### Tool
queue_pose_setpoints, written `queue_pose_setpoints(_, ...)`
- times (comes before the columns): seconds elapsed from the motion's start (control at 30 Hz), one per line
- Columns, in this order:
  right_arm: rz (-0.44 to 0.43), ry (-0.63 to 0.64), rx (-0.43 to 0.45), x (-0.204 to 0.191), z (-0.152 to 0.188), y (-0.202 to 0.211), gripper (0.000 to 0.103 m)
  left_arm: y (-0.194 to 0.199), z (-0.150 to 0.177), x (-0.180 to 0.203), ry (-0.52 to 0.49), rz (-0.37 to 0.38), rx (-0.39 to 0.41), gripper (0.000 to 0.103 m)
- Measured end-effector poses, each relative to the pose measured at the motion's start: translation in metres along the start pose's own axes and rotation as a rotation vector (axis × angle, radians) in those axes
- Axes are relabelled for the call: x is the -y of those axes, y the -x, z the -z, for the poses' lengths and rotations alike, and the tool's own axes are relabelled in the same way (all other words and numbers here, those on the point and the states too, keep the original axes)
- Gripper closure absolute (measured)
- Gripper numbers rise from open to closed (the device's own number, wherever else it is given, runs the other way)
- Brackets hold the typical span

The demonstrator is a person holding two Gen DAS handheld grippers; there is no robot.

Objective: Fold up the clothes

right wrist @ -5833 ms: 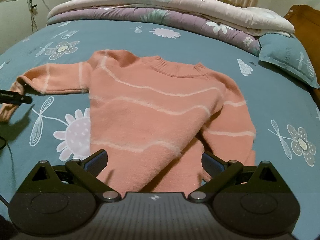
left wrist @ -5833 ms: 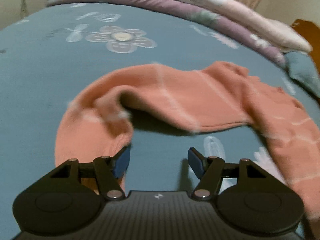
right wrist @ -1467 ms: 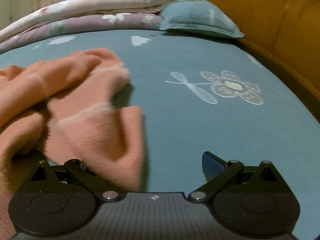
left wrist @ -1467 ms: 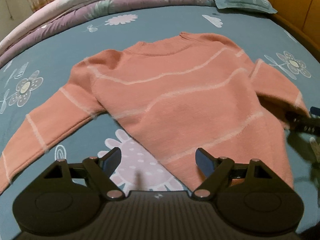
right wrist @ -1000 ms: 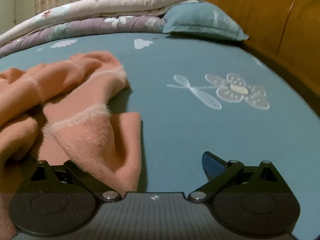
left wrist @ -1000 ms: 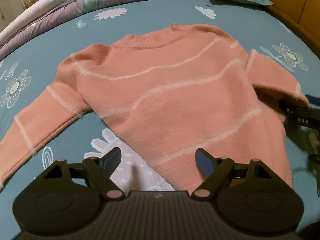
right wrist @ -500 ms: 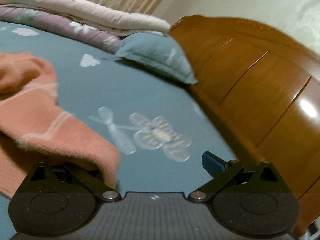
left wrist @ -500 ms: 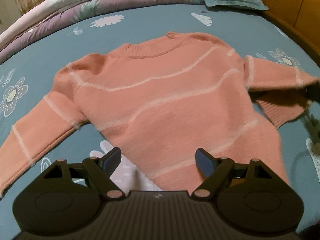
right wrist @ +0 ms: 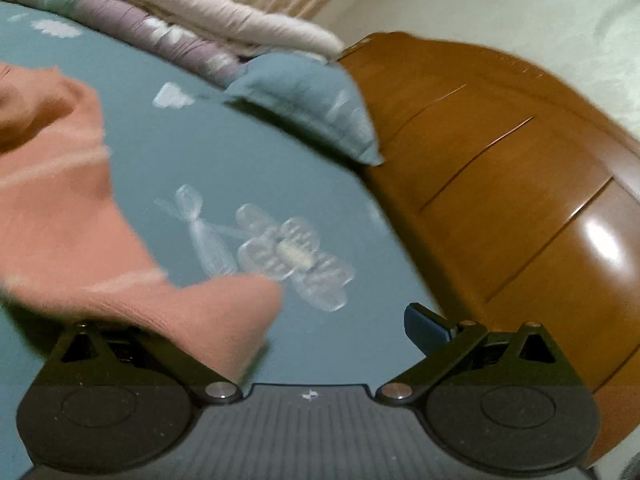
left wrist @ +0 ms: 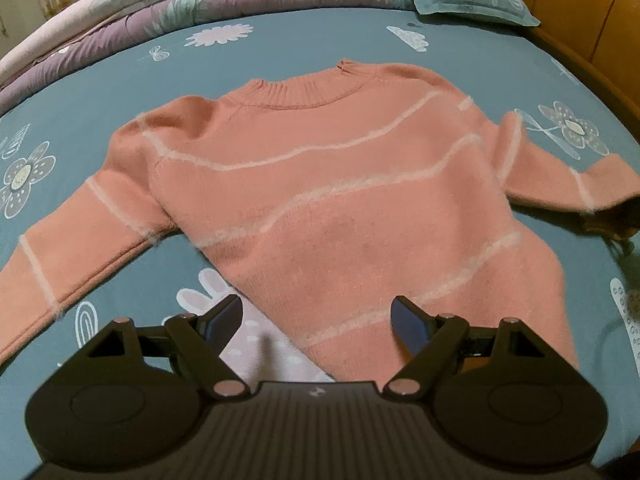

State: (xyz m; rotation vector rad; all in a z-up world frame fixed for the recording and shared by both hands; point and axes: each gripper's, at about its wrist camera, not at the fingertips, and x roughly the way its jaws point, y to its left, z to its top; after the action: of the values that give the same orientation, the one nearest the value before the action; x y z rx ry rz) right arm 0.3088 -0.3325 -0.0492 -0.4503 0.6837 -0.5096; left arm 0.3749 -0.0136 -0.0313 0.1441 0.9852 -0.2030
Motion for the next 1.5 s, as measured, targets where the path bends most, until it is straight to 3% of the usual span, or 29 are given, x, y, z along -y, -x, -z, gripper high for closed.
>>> queue_pose_setpoints(0.07,-0.016,-0.050,-0.034,-0.002,0.004,-0.013,0.000,0.000,0.000,0.000,-0.001,-0.001,-0.002,0.021)
queue_pose_setpoints(0.27,0.085,-0.238,-0.024,0.028,0.001,-0.034,0.002,-0.001,0.000,0.001,-0.005,-0.002,-0.007,0.021)
queue_pose_setpoints(0.47,0.090,-0.307,0.008,0.064,-0.006,-0.055,0.012,-0.003,-0.002,0.002,-0.010,-0.004,-0.012,0.021)
queue_pose_setpoints(0.57,0.046,-0.330,0.008,0.075,-0.008,-0.055,0.023,-0.003,-0.002,0.003,-0.013,-0.005,-0.014,0.021)
queue_pose_setpoints(0.63,0.017,-0.318,-0.006,0.074,-0.007,-0.053,0.029,-0.003,-0.002,0.004,-0.014,-0.006,-0.016,0.021)
queue_pose_setpoints(0.93,-0.104,-0.217,-0.065,0.044,0.013,-0.037,0.029,-0.008,-0.002,0.008,-0.023,0.005,-0.026,0.021)
queue_pose_setpoints(1.07,-0.081,-0.141,-0.051,0.032,0.019,-0.024,0.030,-0.009,-0.001,0.009,-0.023,0.008,-0.029,0.021)
queue_pose_setpoints(1.13,-0.070,-0.133,-0.055,0.035,0.018,-0.025,0.043,-0.009,-0.001,0.010,-0.027,0.008,-0.029,0.021)
queue_pose_setpoints(1.2,-0.068,-0.144,-0.068,0.043,0.016,-0.029,0.077,-0.008,-0.001,0.010,-0.030,0.009,-0.027,0.021)
queue_pose_setpoints(1.27,-0.071,-0.174,-0.080,0.055,0.014,-0.033,0.090,-0.008,0.000,0.009,-0.026,0.013,-0.026,0.021)
queue_pose_setpoints(1.37,-0.103,-0.228,-0.089,0.072,0.013,-0.039,0.090,-0.008,0.002,0.009,-0.021,0.013,-0.028,0.021)
queue_pose_setpoints(1.5,-0.086,-0.192,-0.057,0.080,0.006,-0.038,0.091,-0.008,0.002,0.010,-0.029,0.011,-0.028,0.021)
